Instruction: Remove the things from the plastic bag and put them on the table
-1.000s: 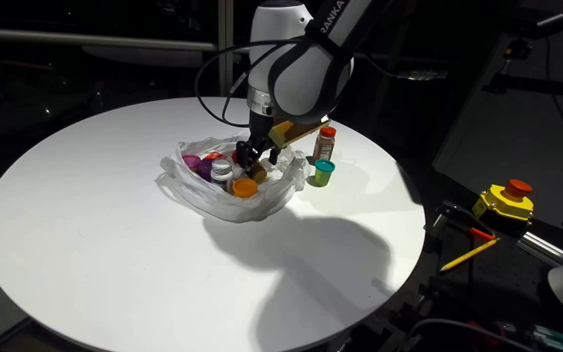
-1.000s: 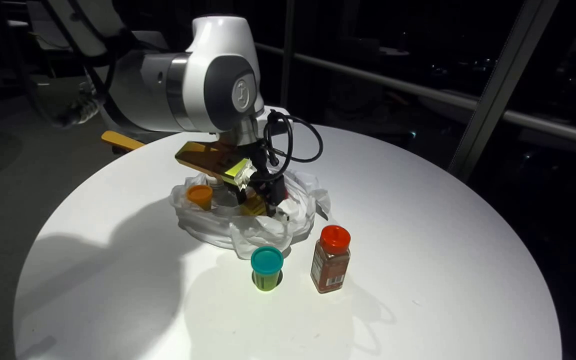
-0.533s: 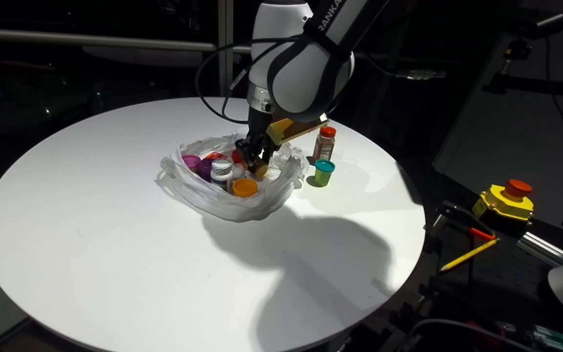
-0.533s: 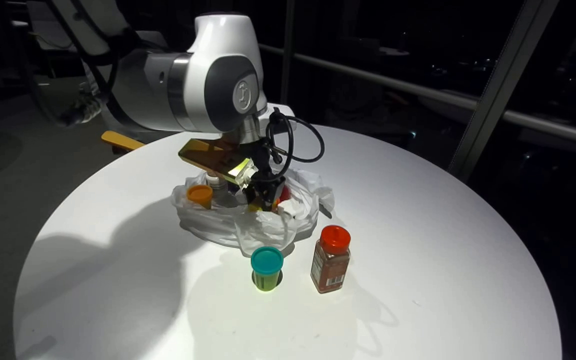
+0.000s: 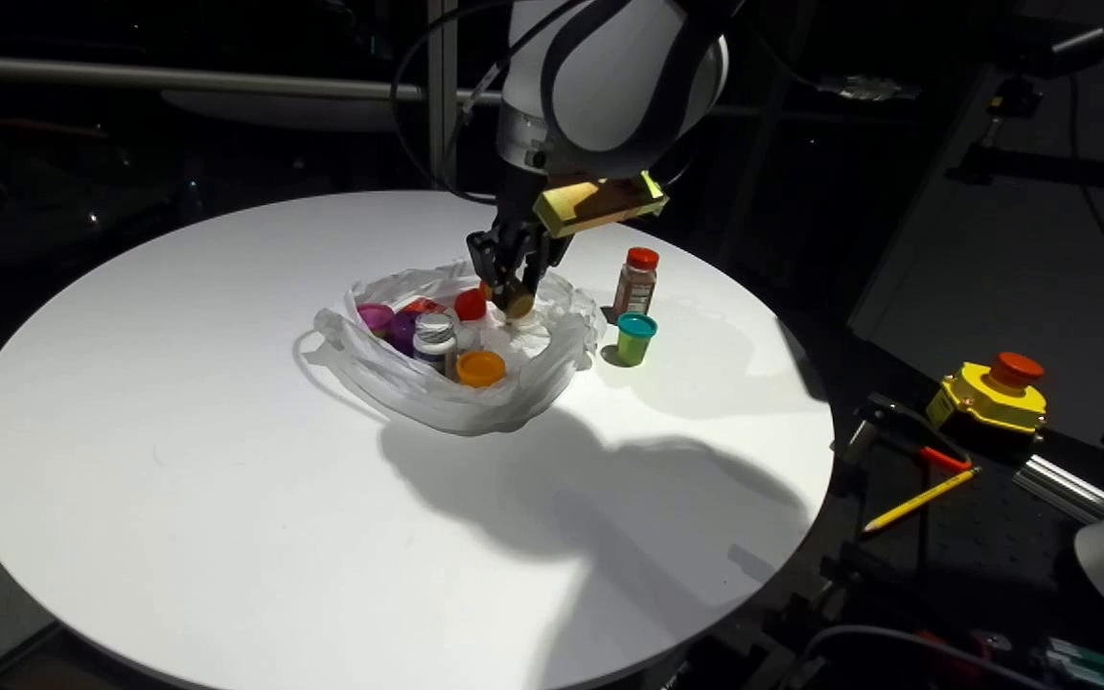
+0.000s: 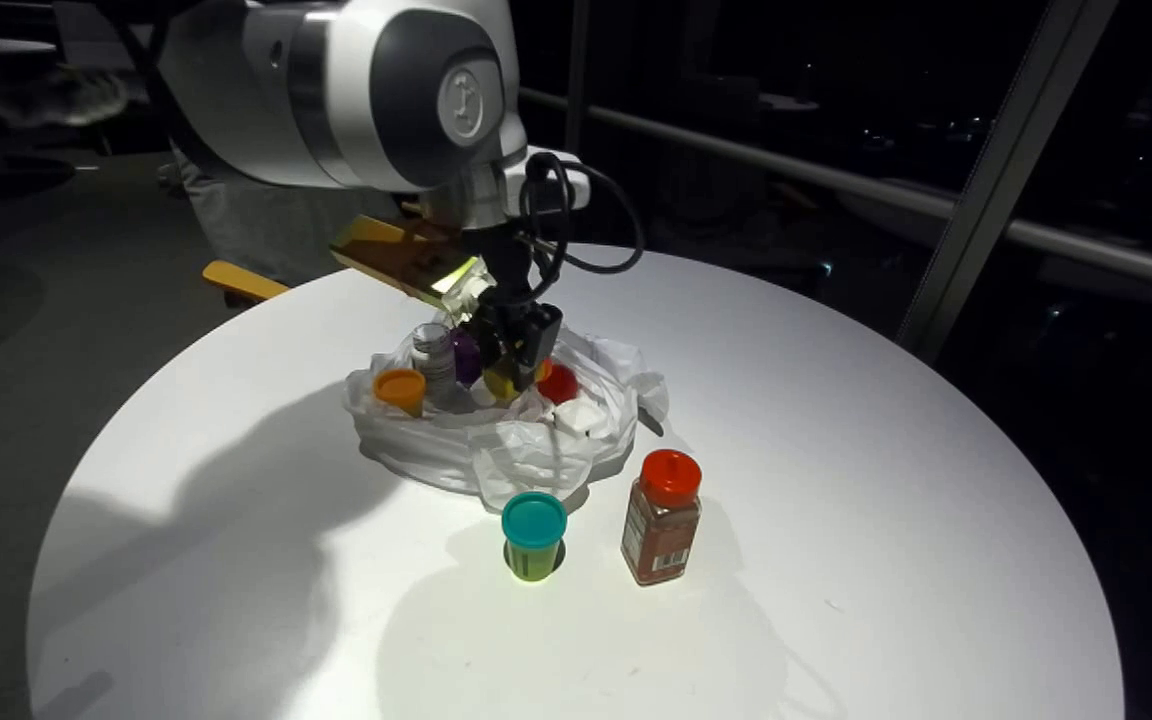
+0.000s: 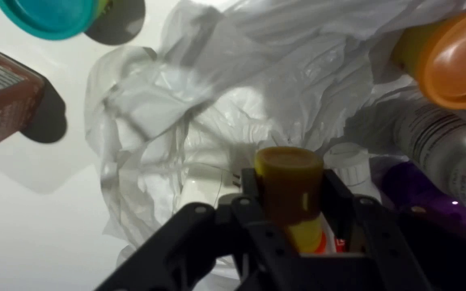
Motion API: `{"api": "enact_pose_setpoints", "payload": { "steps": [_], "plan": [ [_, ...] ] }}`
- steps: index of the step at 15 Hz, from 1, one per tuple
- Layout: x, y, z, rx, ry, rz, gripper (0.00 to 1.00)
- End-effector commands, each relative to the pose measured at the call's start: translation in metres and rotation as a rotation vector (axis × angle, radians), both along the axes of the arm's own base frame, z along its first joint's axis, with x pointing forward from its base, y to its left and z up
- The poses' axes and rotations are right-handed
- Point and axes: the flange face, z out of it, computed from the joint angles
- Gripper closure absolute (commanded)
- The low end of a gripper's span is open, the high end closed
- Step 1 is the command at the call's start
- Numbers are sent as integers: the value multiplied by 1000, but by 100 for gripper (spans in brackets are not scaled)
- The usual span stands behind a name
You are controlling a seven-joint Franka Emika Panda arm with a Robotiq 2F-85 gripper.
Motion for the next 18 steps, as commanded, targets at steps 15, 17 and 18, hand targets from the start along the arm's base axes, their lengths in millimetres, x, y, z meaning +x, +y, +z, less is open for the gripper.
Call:
{"api": "enact_pose_setpoints", "payload": {
  "steps": [15,17,18],
  "plan": [
    [-122,38,-48,-20,145,-18,82],
    [-125,32,-57,-19,154,-23,82],
    [-125,30,-60,-19,151,-28,44]
  ]
}}
